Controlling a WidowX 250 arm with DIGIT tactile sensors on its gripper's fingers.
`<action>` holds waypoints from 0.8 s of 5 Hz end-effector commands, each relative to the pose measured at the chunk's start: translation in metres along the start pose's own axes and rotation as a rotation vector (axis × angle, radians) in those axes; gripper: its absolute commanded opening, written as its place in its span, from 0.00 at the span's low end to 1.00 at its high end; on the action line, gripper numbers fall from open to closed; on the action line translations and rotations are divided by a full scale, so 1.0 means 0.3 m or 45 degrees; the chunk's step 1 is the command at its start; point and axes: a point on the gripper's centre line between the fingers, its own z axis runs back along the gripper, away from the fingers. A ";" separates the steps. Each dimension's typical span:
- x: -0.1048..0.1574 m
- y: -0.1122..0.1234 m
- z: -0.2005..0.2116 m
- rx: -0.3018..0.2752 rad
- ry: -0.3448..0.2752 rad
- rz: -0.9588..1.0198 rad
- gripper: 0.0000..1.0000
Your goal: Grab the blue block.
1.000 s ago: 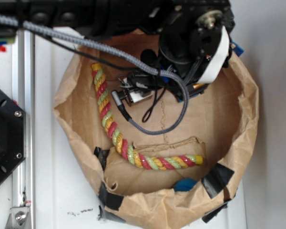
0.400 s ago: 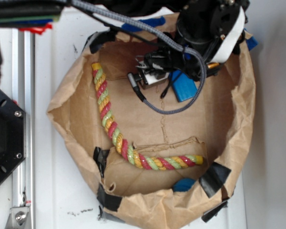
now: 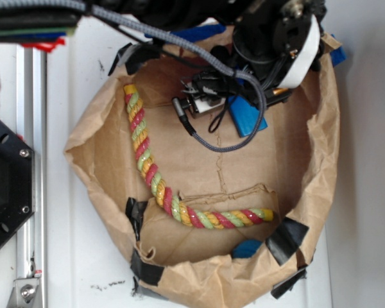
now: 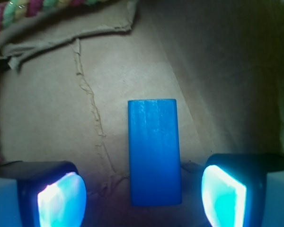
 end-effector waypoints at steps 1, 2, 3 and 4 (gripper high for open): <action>0.047 0.006 0.050 0.157 -0.027 0.002 1.00; 0.062 0.006 0.032 0.179 -0.029 -0.011 1.00; 0.092 -0.012 0.018 0.215 -0.030 -0.047 1.00; 0.096 -0.008 0.012 0.258 -0.013 -0.054 1.00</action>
